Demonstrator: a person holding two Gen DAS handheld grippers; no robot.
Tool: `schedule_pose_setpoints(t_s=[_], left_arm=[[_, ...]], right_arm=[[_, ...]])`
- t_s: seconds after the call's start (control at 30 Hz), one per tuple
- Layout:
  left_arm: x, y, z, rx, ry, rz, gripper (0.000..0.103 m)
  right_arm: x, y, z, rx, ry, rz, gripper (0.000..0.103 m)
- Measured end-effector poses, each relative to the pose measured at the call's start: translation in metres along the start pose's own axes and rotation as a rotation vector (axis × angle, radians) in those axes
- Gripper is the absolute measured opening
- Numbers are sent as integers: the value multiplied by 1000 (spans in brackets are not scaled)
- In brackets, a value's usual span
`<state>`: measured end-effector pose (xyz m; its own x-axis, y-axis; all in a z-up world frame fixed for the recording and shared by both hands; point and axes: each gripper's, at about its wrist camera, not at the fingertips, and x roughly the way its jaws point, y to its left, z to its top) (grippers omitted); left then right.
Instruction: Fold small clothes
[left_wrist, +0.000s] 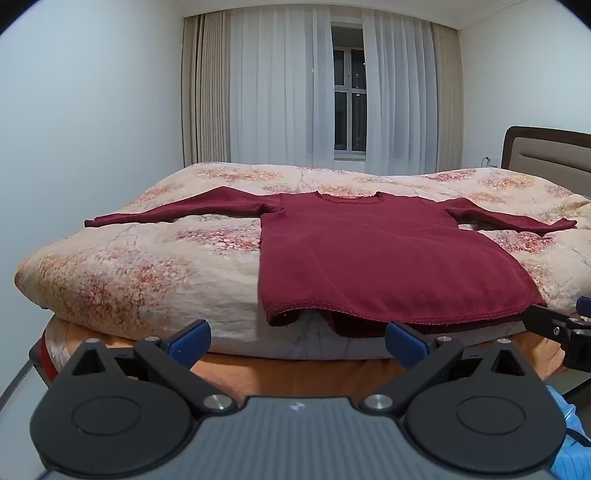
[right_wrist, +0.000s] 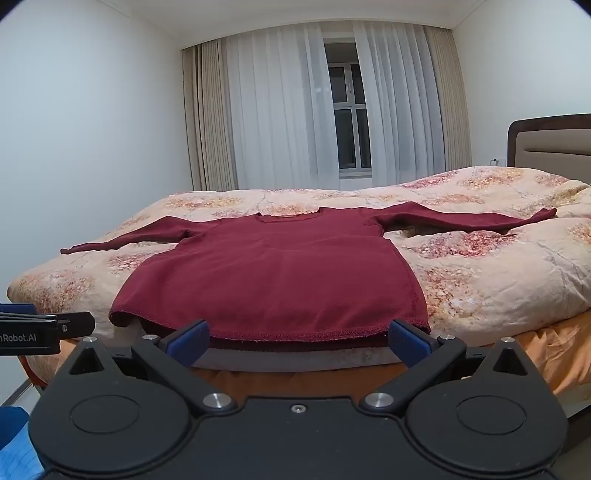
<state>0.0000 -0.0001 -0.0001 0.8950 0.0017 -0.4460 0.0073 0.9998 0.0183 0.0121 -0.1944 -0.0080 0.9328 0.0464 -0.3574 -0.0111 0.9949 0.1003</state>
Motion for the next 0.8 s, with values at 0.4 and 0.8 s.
schedule_pose_setpoints(t_s=[0.4,0.8], left_arm=[[0,0,0,2,0,2,103],[-2,0,-2,2,4,3,103]], right_arm=[[0,0,2,5,4,1,103],[1,0,-1,8,4,1,103]])
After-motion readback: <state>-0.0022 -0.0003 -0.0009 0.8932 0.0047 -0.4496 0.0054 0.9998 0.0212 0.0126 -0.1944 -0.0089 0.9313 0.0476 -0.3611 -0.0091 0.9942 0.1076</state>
